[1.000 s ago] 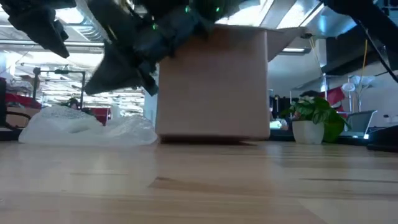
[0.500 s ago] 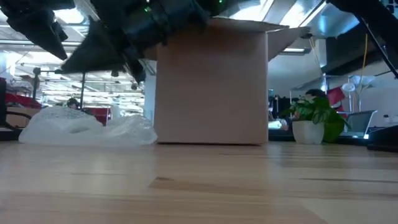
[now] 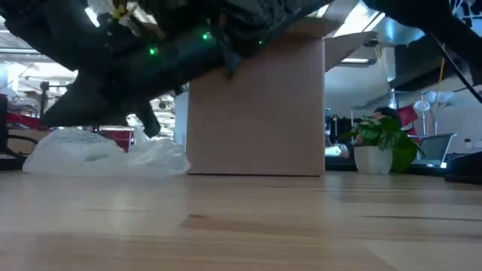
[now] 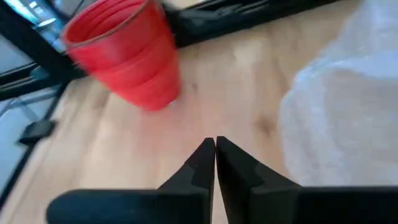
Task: Wrap mug
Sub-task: Wrap the red mug with the transparent bubble wrap
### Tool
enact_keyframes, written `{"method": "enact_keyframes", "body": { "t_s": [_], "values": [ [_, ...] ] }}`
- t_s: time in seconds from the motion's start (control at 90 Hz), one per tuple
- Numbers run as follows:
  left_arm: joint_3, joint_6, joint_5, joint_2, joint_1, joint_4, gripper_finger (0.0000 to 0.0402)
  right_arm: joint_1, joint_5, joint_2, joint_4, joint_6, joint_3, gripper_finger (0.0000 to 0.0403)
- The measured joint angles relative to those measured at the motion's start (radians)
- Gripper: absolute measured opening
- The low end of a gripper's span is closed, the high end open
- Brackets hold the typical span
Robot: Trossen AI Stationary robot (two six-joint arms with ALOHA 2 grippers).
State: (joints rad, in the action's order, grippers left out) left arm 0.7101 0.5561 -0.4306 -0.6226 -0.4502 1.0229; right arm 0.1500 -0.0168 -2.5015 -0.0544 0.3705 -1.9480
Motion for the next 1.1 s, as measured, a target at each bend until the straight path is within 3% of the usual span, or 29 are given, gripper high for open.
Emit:
{"method": "enact_keyframes", "body": {
  "t_s": [0.111, 0.267, 0.511, 0.756, 0.889, 1.1],
  "values": [
    [-0.015, 0.014, -0.004, 0.033, -0.026, -0.005, 0.0000, -0.004, 0.037, 0.000, -0.002, -0.007, -0.001, 0.0017],
    [-0.112, 0.076, -0.019, 0.105, -0.044, -0.017, 0.0000, -0.013, 0.052, 0.000, 0.000, -0.011, -0.014, 0.0071],
    [-0.139, 0.142, -0.074, 0.145, -0.063, -0.093, 0.0000, -0.020, 0.077, 0.000, -0.005, -0.060, -0.016, 0.0137],
    [-0.234, 0.150, -0.098, 0.141, -0.063, -0.212, 0.0000, -0.020, 0.055, -0.042, -0.015, -0.065, -0.035, 0.0145],
    [-0.283, 0.184, -0.098, 0.141, -0.063, -0.266, 0.0000, -0.019, 0.028, -0.119, 0.052, -0.096, -0.143, 0.0145],
    [-0.295, 0.203, -0.098, 0.141, -0.063, -0.285, 0.0000, -0.026, 0.088, -0.222, 0.278, -0.105, -0.366, 0.0140]
  ]
}}
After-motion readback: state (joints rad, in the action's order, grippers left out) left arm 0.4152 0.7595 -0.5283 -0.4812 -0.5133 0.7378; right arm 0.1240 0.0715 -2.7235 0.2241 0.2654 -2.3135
